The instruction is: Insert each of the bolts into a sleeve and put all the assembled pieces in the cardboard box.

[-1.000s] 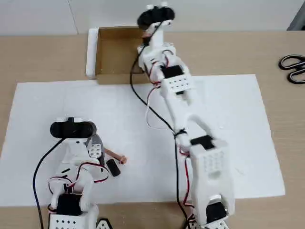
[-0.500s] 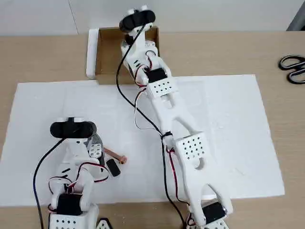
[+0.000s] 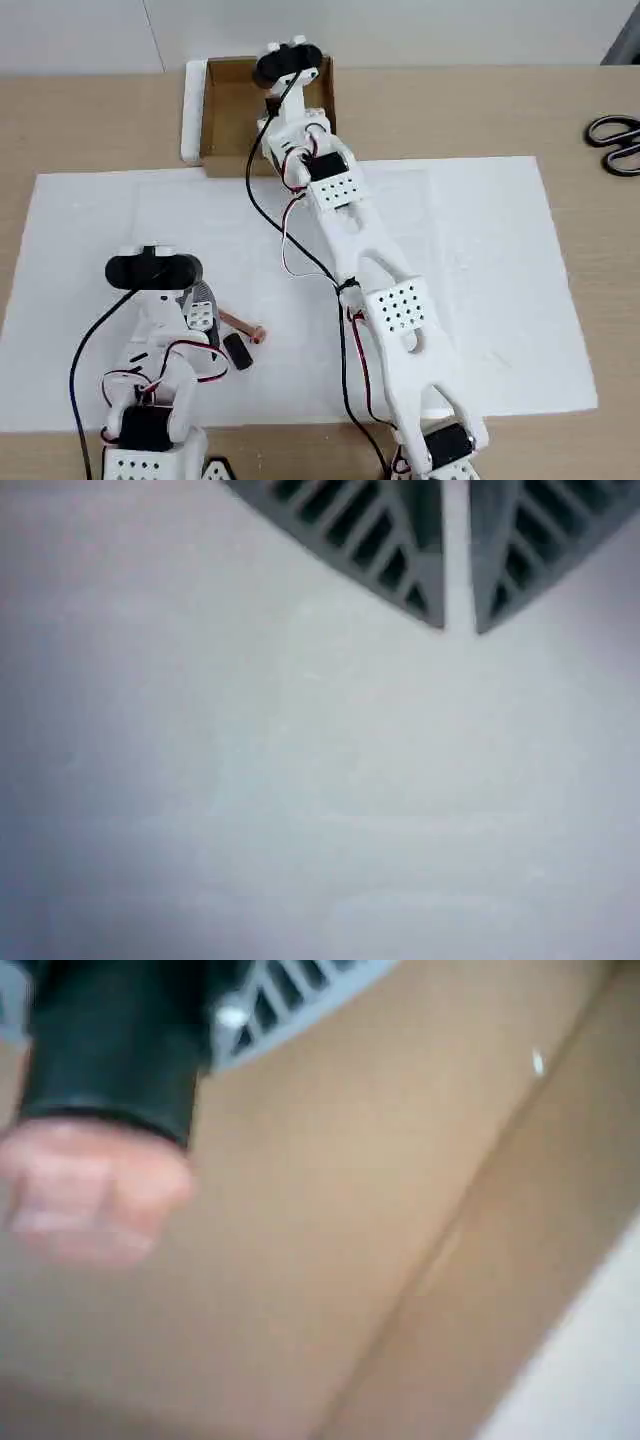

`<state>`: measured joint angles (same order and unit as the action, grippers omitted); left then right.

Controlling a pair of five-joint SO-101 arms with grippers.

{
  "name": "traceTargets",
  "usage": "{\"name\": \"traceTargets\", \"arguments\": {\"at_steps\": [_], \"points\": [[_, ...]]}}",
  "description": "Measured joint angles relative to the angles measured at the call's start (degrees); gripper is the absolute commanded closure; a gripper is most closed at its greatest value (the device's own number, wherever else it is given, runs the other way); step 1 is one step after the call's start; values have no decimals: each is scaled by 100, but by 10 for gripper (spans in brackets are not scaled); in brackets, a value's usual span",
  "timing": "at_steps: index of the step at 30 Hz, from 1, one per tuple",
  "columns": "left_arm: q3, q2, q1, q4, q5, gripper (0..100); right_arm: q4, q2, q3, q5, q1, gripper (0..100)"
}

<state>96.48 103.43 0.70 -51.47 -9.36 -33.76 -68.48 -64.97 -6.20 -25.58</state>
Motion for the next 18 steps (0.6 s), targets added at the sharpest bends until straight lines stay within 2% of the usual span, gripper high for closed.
{"name": "traceTargets", "arguments": {"at_steps": [6,12,18], "points": [[0,0,0,0,0,993,-369,0,-62,0,9,979],[0,0,0,0,0,993,-703,0,-62,0,9,838],[0,0,0,0,0,993,-905,9,-158,0,0,836]]}}
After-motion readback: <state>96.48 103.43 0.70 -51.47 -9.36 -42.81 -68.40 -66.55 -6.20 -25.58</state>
